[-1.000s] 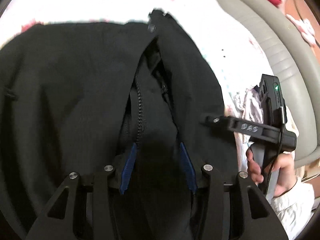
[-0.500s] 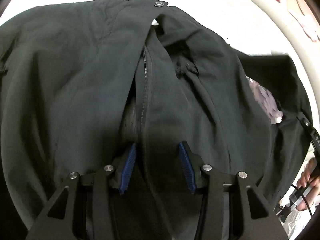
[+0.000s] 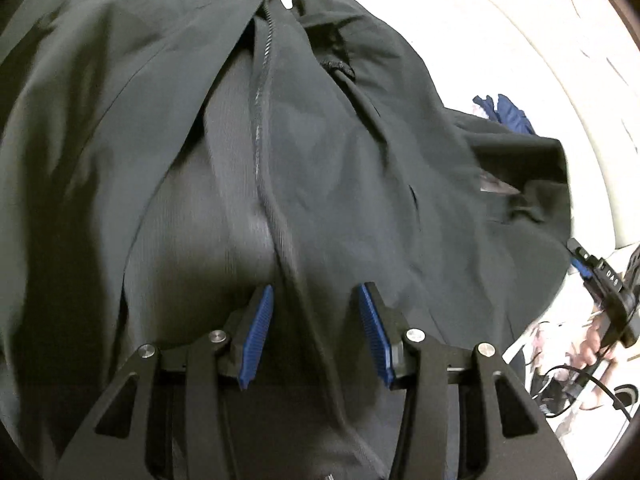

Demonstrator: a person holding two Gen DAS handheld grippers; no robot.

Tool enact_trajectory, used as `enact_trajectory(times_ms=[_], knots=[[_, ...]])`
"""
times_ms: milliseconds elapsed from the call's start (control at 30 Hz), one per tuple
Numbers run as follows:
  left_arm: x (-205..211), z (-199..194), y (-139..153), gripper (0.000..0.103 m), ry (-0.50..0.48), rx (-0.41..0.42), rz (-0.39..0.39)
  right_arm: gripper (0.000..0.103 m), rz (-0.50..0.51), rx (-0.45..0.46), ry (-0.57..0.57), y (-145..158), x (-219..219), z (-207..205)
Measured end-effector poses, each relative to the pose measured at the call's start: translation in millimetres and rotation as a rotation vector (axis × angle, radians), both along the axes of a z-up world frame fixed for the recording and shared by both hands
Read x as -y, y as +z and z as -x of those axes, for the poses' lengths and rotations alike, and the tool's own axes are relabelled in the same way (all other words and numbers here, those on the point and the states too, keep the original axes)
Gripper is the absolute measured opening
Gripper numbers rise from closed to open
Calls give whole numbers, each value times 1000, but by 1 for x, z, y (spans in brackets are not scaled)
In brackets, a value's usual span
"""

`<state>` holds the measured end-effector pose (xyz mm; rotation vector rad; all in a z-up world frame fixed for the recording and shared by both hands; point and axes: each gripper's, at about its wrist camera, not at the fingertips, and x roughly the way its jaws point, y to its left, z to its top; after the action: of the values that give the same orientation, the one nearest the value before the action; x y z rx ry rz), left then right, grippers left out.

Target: Fold clothes

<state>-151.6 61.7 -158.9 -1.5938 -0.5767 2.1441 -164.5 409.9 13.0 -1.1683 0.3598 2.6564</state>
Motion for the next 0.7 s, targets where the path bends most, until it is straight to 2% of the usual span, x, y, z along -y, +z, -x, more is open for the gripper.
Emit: enact_trajectory(times_ms=[67, 133, 300, 533, 667, 700], knots=[[16, 2, -3, 46, 9, 22, -39, 38, -32, -49, 17, 10, 4, -19], [9, -4, -7, 46, 2, 36, -78, 42, -46, -68, 52, 12, 14, -33], [-17, -21, -18, 46, -20, 65, -174, 42, 75, 53, 231, -30, 62, -44], [-21, -54, -10, 47, -79, 53, -179, 42, 241, 222, 465, -87, 127, -59], [-23, -62, -5, 44, -87, 32, -174, 43, 235, 270, 509, -102, 148, -69], [-23, -64, -4, 40, -88, 26, -173, 43, 221, 274, 520, -103, 153, -71]])
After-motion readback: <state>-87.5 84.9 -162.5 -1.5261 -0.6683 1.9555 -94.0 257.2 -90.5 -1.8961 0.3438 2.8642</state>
